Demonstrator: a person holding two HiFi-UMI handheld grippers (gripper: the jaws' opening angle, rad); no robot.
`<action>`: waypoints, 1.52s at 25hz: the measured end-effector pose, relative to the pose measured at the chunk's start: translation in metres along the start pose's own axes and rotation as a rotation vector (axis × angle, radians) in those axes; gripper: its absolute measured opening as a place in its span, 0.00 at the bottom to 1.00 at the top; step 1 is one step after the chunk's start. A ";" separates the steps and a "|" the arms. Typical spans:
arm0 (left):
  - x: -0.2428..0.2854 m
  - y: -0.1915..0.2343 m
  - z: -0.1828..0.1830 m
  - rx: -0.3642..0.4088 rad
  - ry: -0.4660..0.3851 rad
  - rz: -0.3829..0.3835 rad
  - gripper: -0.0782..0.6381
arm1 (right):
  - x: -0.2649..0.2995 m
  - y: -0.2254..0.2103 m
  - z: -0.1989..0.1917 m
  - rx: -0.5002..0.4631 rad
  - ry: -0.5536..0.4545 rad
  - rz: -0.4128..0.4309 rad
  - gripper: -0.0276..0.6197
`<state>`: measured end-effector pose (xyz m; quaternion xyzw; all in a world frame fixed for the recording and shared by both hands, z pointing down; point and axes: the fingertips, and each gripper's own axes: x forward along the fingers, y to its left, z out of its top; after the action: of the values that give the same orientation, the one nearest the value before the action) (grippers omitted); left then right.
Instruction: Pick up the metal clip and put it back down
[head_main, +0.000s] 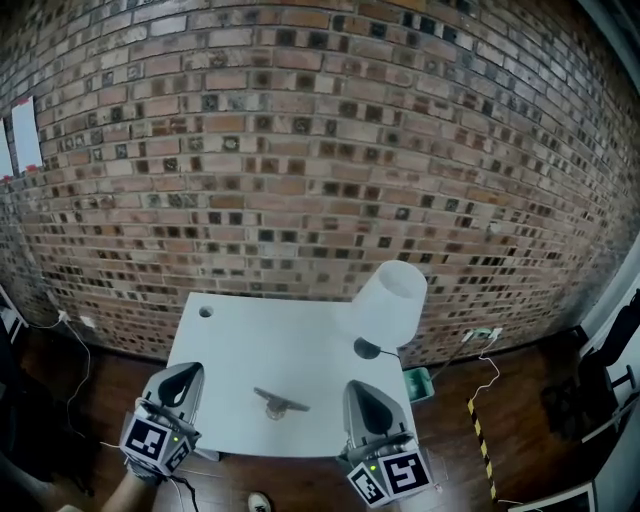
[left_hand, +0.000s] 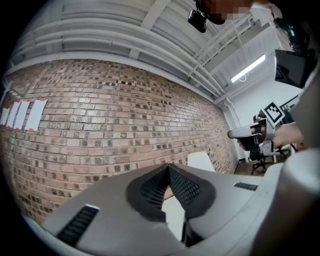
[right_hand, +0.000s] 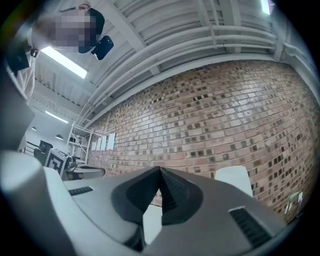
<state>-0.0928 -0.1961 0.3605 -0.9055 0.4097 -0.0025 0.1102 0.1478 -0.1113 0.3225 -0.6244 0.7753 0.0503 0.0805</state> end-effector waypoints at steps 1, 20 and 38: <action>-0.010 -0.007 0.002 0.002 0.000 0.004 0.13 | -0.011 0.004 0.004 -0.002 -0.004 0.004 0.01; -0.298 -0.254 0.068 -0.027 -0.009 0.120 0.13 | -0.342 0.086 0.054 0.050 -0.012 0.140 0.01; -0.360 -0.262 0.100 -0.048 -0.022 0.103 0.13 | -0.386 0.135 0.092 0.040 -0.045 0.120 0.01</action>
<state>-0.1279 0.2585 0.3468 -0.8857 0.4542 0.0232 0.0928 0.1021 0.3047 0.3020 -0.5737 0.8103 0.0533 0.1072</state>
